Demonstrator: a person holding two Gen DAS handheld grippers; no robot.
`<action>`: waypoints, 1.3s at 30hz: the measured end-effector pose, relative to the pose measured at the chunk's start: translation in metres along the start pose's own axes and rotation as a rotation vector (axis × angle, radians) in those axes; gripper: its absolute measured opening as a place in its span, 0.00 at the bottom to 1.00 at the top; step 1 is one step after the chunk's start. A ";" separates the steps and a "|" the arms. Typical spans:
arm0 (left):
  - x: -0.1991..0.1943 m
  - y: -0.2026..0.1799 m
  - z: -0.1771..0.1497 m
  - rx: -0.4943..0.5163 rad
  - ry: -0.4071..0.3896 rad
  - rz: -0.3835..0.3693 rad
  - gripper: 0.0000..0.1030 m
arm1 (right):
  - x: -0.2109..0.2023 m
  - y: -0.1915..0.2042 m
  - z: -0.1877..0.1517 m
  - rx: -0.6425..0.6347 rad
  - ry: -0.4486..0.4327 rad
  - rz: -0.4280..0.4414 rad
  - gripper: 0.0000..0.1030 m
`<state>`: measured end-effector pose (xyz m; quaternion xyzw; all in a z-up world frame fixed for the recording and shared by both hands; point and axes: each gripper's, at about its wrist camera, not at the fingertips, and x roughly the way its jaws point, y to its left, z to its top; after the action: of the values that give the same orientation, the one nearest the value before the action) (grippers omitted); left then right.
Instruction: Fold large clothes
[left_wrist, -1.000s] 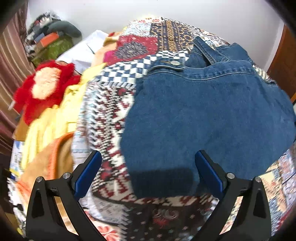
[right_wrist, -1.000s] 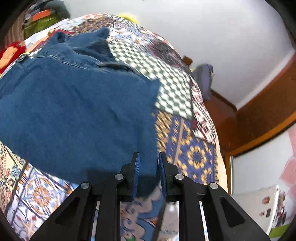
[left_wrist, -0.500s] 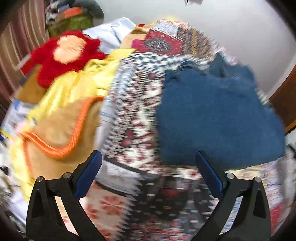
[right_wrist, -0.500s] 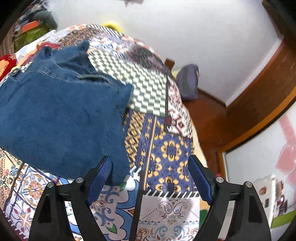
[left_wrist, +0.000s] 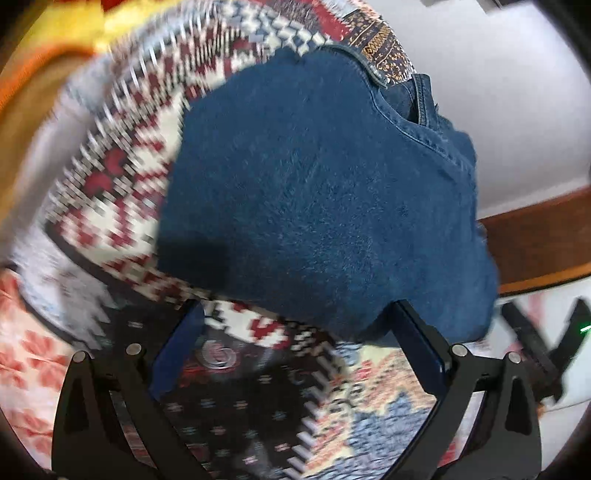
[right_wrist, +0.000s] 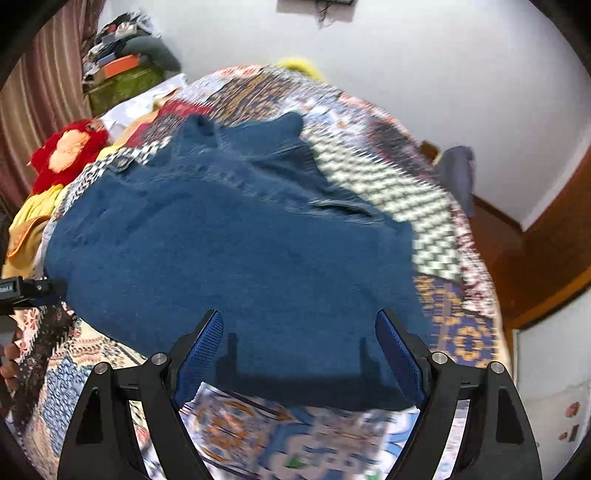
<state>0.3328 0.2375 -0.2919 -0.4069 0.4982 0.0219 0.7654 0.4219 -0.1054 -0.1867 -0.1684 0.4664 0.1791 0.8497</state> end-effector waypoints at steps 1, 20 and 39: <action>0.004 -0.001 0.001 -0.008 -0.001 -0.019 0.99 | 0.008 0.005 0.002 -0.006 0.016 0.006 0.81; 0.019 -0.012 0.044 -0.116 -0.245 0.013 0.61 | 0.052 0.015 0.010 0.014 0.105 0.098 0.81; -0.111 -0.048 0.050 0.122 -0.636 0.183 0.34 | 0.036 0.106 0.050 -0.087 0.047 0.226 0.81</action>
<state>0.3347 0.2789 -0.1676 -0.2868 0.2693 0.1866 0.9002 0.4277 0.0161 -0.2047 -0.1558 0.4940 0.2897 0.8049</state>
